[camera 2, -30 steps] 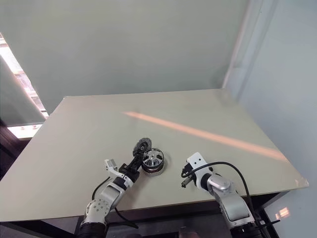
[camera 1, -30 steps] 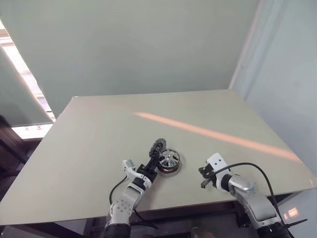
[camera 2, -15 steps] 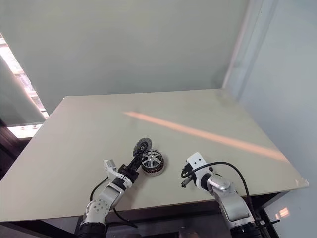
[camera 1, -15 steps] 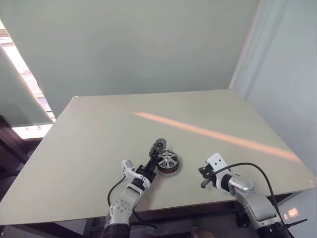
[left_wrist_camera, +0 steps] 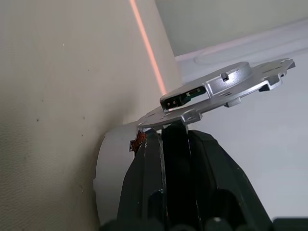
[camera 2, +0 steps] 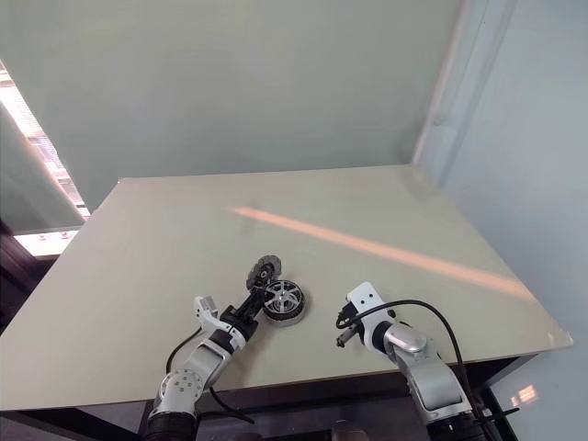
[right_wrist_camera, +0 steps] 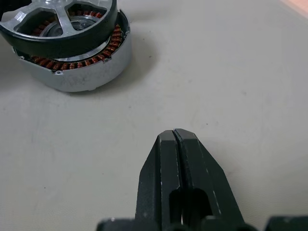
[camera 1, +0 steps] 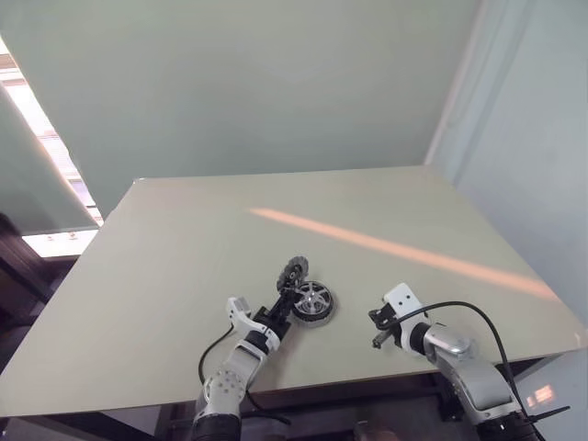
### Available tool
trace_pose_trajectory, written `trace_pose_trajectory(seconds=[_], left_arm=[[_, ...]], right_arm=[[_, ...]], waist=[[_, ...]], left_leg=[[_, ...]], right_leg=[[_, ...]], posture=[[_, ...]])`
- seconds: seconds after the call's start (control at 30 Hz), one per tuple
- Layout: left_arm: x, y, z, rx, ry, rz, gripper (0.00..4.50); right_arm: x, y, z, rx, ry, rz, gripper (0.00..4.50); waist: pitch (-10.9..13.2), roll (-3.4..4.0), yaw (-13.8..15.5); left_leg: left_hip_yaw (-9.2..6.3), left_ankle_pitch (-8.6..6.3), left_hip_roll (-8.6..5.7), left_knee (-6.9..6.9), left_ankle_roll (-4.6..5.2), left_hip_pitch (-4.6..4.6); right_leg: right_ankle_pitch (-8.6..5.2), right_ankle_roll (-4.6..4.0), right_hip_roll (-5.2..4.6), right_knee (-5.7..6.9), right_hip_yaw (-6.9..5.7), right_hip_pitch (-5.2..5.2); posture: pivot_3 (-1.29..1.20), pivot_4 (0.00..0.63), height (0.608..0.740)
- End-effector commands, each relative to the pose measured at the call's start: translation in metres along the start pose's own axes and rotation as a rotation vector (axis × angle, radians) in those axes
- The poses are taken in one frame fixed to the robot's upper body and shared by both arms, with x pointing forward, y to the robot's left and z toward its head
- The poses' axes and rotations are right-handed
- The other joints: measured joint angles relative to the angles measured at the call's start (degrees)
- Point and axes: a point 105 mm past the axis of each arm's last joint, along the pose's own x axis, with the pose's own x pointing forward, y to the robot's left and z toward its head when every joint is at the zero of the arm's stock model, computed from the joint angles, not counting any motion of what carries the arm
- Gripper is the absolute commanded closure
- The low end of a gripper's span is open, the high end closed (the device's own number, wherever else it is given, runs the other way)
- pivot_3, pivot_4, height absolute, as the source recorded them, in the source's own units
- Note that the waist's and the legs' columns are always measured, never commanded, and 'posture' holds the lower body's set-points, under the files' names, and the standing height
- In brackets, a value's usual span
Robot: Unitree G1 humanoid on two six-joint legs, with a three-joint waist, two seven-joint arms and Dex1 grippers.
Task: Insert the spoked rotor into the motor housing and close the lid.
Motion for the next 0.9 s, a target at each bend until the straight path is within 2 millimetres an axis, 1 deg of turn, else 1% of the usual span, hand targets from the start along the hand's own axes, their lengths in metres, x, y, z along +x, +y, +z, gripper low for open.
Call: trace_pose_trajectory(seconds=[0.03, 0.13, 0.2, 0.3, 0.4, 0.47, 0.5, 0.53, 0.77, 0.9], left_arm=[[0.015, -0.022, -0.023, -0.084, 0.045, -0.081, 4.13], [0.017, -0.024, -0.025, -0.09, 0.061, -0.083, 4.13], [0.017, -0.024, -0.025, -0.087, 0.06, -0.083, 3.41], [0.018, -0.024, -0.021, -0.075, 0.037, -0.079, 2.53], [0.018, -0.024, -0.018, -0.073, 0.027, -0.079, 1.36], [0.019, -0.024, -0.017, -0.072, 0.019, -0.08, 0.77], [0.019, -0.024, -0.017, -0.072, 0.016, -0.08, 0.35], [0.019, -0.025, -0.016, -0.072, 0.012, -0.081, 0.04], [0.021, -0.026, -0.01, -0.057, -0.037, -0.083, 0.01], [0.02, -0.038, -0.008, -0.056, -0.043, -0.123, 0.01]], right_arm=[[-0.002, -0.001, 0.015, -0.012, -0.06, -0.01, 4.5], [-0.001, 0.0, 0.016, -0.012, -0.062, -0.01, 4.5], [-0.001, 0.0, 0.016, -0.011, -0.064, -0.011, 4.5], [-0.001, -0.001, 0.016, -0.011, -0.064, -0.013, 4.5], [-0.001, -0.001, 0.016, -0.01, -0.063, -0.013, 4.5], [-0.001, -0.001, 0.016, -0.01, -0.062, -0.012, 4.5], [-0.001, -0.001, 0.016, -0.01, -0.063, -0.011, 4.5], [-0.001, -0.001, 0.016, -0.011, -0.062, -0.011, 4.5], [0.0, 0.0, 0.016, -0.014, -0.061, -0.008, 4.5], [0.001, 0.002, 0.014, -0.01, -0.057, -0.004, 4.5]], waist=[[0.0, 0.0, 0.03], [0.0, 0.0, 0.11], [0.0, 0.0, 0.11], [0.0, 0.01, 0.17], [-0.01, 0.01, 0.15], [-0.01, 0.02, 0.14], [-0.01, 0.02, 0.14], [-0.01, 0.02, 0.15], [-0.01, 0.01, 0.11], [-0.01, 0.01, 0.12]], left_leg=[[0.0, 0.0, 0.0, 0.0, 0.0, 0.0], [0.0, 0.0, 0.0, 0.01, 0.0, 0.0], [0.0, 0.0, 0.0, 0.01, 0.0, 0.0], [-0.01, 0.0, 0.0, 0.03, 0.0, 0.02], [-0.01, 0.0, 0.0, 0.09, 0.0, 0.06], [-0.01, 0.0, 0.0, 0.11, -0.01, 0.08], [-0.01, 0.0, 0.0, 0.12, -0.01, 0.08], [-0.01, 0.0, 0.0, 0.12, -0.01, 0.08], [-0.02, 0.0, 0.0, 0.09, -0.01, 0.05], [-0.02, 0.0, 0.0, 0.07, 0.0, 0.05]], right_leg=[[0.0, 0.0, 0.0, 0.0, 0.0, 0.0], [0.0, 0.0, 0.0, 0.0, 0.0, 0.0], [0.0, 0.0, 0.0, 0.0, 0.0, 0.0], [0.0, 0.0, 0.0, 0.0, -0.01, 0.04], [0.0, 0.0, 0.0, 0.0, -0.02, 0.09], [0.0, 0.0, -0.01, 0.0, -0.01, 0.12], [0.0, 0.0, -0.01, 0.0, -0.02, 0.13], [0.0, 0.0, -0.01, 0.0, -0.02, 0.13], [0.0, 0.0, 0.0, 0.0, -0.01, 0.1], [0.0, 0.0, 0.0, 0.01, -0.02, 0.08]], posture=[[0.0, 0.0, 0.74], [0.0, 0.0, 0.74], [0.0, 0.0, 0.74], [0.0, 0.0, 0.74], [0.0, 0.0, 0.74], [0.0, 0.0, 0.74], [0.0, 0.0, 0.74], [0.0, 0.0, 0.74], [0.0, 0.0, 0.74], [0.0, 0.0, 0.74]])
